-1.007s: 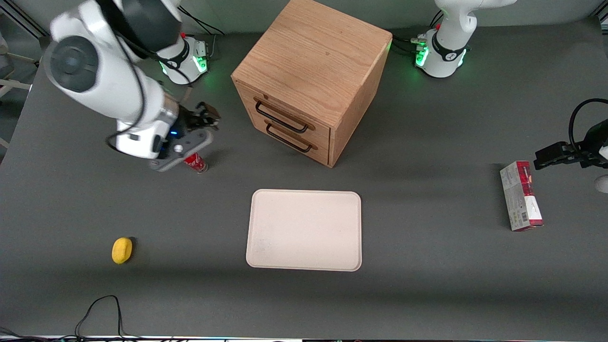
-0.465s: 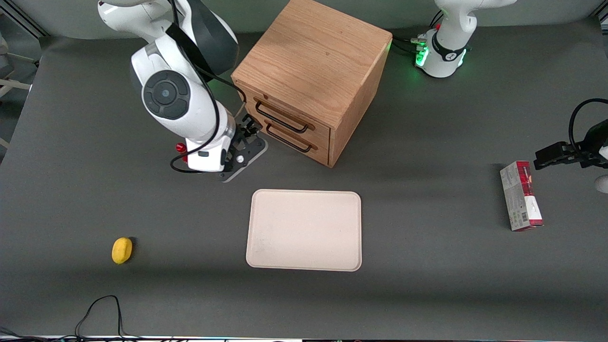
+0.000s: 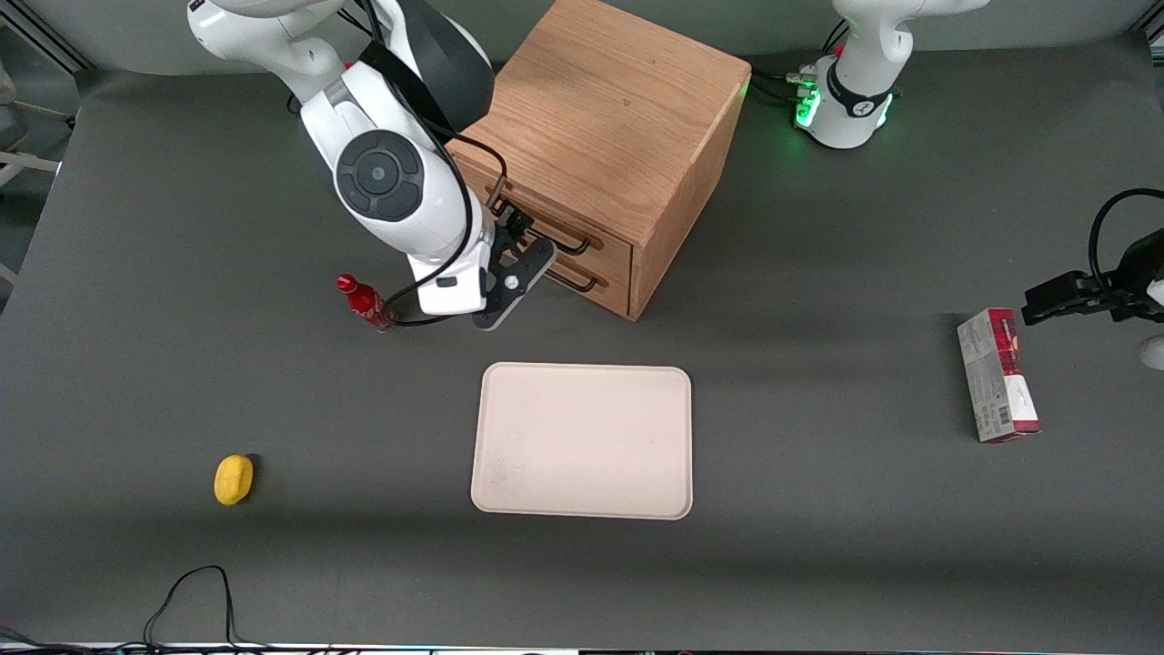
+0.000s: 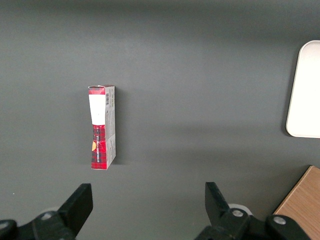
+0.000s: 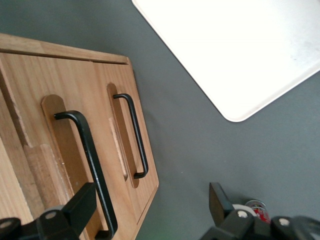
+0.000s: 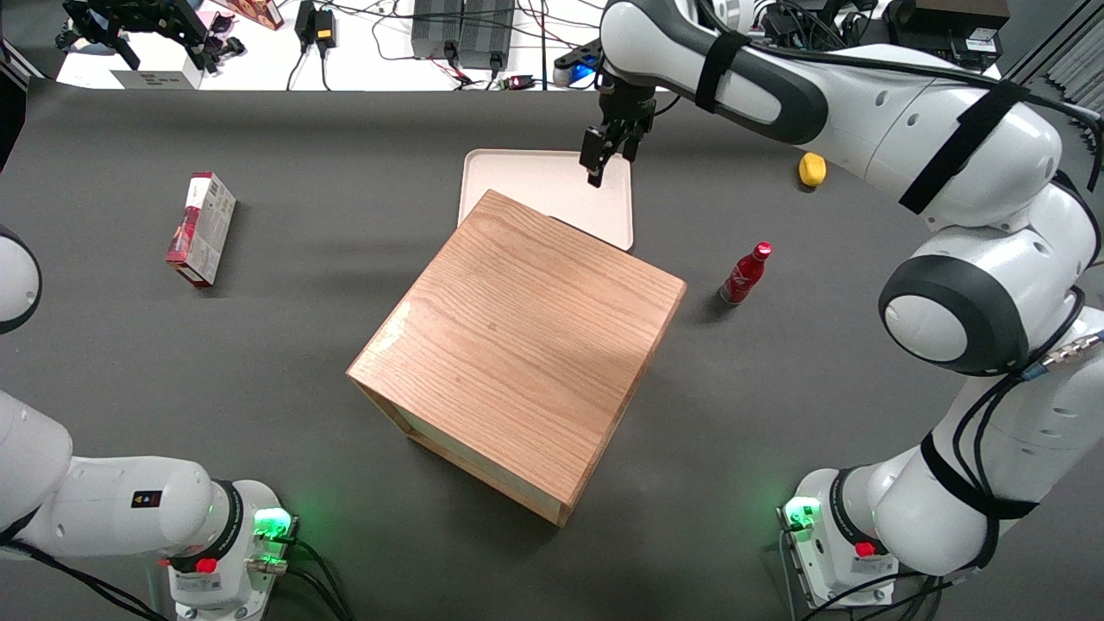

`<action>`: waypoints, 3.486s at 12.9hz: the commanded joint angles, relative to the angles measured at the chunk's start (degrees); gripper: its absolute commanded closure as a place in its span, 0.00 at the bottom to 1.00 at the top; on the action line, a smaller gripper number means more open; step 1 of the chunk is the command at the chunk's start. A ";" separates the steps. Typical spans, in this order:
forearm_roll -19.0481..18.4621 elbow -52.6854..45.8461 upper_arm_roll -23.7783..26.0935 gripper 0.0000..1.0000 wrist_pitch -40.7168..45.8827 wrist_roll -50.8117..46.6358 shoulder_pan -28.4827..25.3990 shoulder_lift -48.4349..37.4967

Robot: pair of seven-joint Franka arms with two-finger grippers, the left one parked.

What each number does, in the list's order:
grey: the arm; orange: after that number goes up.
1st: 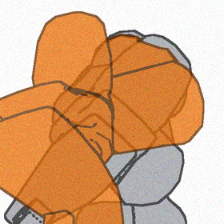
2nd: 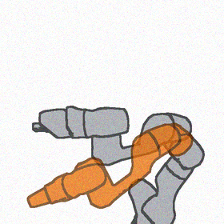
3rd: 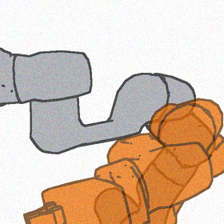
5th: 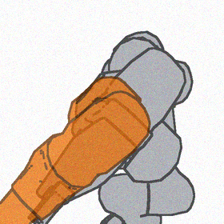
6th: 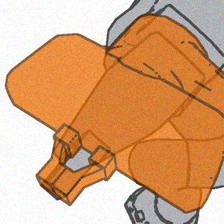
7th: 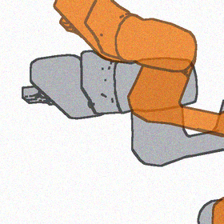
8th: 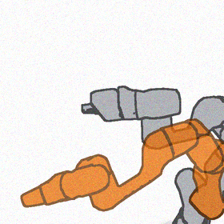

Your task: Open upper drawer

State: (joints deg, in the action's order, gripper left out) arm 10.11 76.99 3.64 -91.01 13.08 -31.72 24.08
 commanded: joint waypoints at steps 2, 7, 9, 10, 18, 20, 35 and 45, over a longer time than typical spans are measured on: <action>4.12 -1.15 1.02 0.00 1.44 3.87 -0.44 3.08; 5.01 2.80 1.02 0.00 1.97 5.55 -1.15 3.43; 4.92 3.77 1.02 0.00 1.97 5.64 -1.15 3.26; 4.92 5.35 1.02 0.00 1.28 5.55 -1.23 2.73; 4.39 10.37 0.84 0.00 -3.03 8.44 -1.85 1.41; 4.31 11.07 0.58 0.00 -4.88 8.97 -1.59 1.50; 4.92 9.67 -3.47 0.00 -7.08 11.79 2.80 1.49; 4.75 4.05 -3.47 0.00 -7.26 12.14 5.97 5.54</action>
State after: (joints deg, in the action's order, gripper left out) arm 13.61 83.72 0.40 -98.14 23.62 -25.93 27.73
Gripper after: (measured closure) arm 0.000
